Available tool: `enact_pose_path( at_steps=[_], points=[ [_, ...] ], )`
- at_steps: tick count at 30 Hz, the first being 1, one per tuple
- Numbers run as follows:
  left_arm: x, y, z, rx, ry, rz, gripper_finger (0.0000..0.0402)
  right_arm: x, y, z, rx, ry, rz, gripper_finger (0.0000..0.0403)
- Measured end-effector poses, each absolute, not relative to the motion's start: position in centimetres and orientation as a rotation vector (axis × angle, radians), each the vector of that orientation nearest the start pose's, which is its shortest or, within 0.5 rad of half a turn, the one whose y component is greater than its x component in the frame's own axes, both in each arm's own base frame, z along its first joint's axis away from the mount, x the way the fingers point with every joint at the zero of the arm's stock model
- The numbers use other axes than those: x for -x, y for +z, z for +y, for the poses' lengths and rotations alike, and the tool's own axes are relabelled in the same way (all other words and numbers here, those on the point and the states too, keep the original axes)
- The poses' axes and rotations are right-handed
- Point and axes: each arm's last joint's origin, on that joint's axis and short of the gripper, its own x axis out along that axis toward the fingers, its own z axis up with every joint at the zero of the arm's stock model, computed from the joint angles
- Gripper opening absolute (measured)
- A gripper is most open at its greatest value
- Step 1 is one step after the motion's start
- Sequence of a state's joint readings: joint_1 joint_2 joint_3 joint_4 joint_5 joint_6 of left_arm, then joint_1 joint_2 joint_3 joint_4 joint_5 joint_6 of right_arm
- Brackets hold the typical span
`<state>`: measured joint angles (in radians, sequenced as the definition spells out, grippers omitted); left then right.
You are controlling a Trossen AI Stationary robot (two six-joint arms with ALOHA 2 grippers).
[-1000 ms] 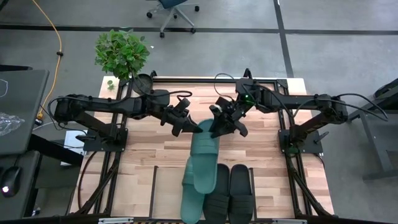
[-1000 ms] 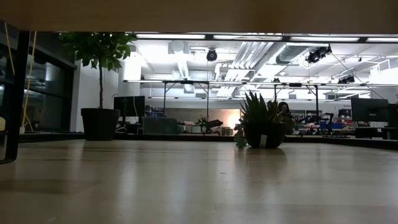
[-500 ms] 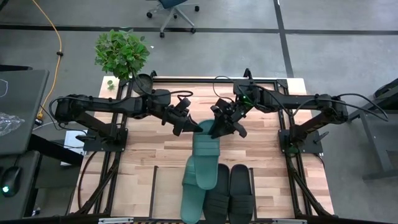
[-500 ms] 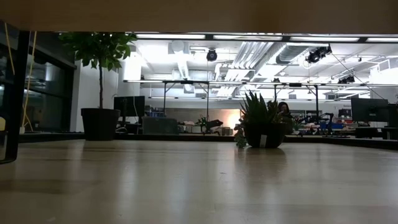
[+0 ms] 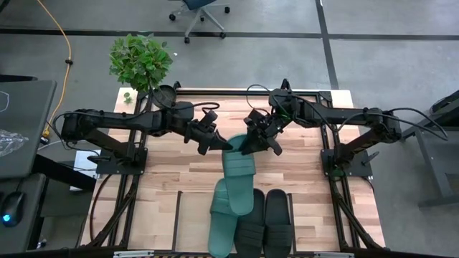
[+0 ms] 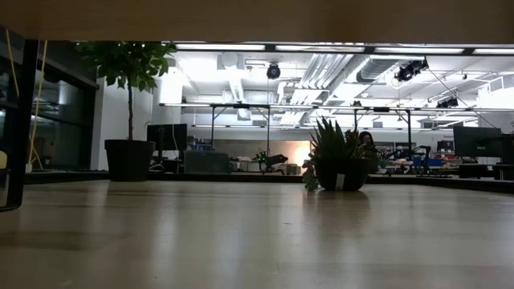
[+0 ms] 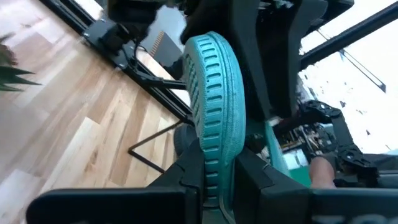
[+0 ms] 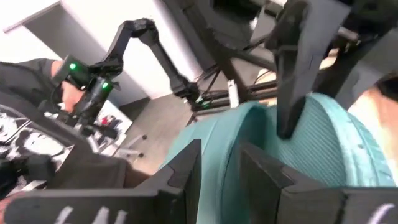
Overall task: Pick and place slides into the shelf
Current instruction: Put the blue slide on the shelf
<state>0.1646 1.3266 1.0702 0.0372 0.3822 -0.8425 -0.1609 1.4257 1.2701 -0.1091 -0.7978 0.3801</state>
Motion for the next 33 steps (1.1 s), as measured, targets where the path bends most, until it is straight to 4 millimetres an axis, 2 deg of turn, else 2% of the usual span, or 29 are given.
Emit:
enact_pose_path(
  at_steps=[12,23,26,33],
  points=[
    [-29.2,34.0,3.7,0.881,-0.114,0.295,0.0033,-30.0,38.3,-4.6,-0.433,0.479,0.254,0.0095],
    [-28.3,34.8,3.5,0.886,-0.146,0.289,0.0033,-26.9,40.6,-6.0,-0.407,0.429,0.177,0.0095],
    [-27.2,35.2,3.3,0.894,-0.145,0.315,0.0033,-26.0,41.0,-6.2,-0.41,0.415,0.178,0.0095],
    [-23.0,36.1,3.1,0.892,-0.085,0.418,0.0033,-24.4,41.2,-6.5,-0.391,0.347,0.201,0.0094]
  ],
)
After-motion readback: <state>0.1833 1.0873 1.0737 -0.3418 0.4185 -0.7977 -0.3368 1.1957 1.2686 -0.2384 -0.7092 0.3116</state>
